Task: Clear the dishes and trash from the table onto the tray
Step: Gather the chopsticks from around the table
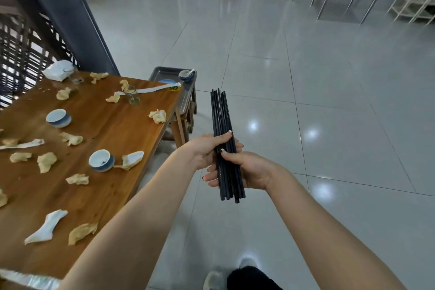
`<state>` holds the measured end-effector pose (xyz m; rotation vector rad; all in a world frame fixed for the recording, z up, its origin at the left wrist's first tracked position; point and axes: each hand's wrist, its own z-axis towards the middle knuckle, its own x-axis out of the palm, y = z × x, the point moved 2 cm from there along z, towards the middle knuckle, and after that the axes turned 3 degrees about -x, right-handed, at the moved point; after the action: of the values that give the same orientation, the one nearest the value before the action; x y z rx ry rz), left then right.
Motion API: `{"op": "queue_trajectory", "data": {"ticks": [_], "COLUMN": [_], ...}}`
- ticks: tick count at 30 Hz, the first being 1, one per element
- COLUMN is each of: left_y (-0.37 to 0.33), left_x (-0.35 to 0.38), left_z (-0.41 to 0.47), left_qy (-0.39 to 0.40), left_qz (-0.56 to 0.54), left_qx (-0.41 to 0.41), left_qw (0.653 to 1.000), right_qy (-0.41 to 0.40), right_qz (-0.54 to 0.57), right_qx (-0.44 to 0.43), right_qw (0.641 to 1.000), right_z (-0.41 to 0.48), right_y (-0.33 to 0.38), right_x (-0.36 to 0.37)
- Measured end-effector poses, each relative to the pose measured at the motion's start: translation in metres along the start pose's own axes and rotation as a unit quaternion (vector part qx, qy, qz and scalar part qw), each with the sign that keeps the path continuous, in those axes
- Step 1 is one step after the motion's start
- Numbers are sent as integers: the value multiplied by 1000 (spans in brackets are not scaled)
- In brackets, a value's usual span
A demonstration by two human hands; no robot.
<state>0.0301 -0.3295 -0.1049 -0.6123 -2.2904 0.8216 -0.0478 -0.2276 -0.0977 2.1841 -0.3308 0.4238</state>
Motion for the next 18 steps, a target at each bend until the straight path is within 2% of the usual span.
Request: {"op": "queue_trajectory", "data": {"ticks": [6,18], "left_y": [-39,-137], "left_x": [2,38], "left_z": [56,183], "left_qy": [-11,-21], "left_qz": [-10,-43], "left_qx": [-5,39], "left_qw": [1000,998], "right_qy": [16,53], "right_qz": [-3,-27], "right_qx": [12,44], "right_qw": [1000,997], "right_z": [35,94], "right_y": [45,168], "right_x": [-43,-162]}}
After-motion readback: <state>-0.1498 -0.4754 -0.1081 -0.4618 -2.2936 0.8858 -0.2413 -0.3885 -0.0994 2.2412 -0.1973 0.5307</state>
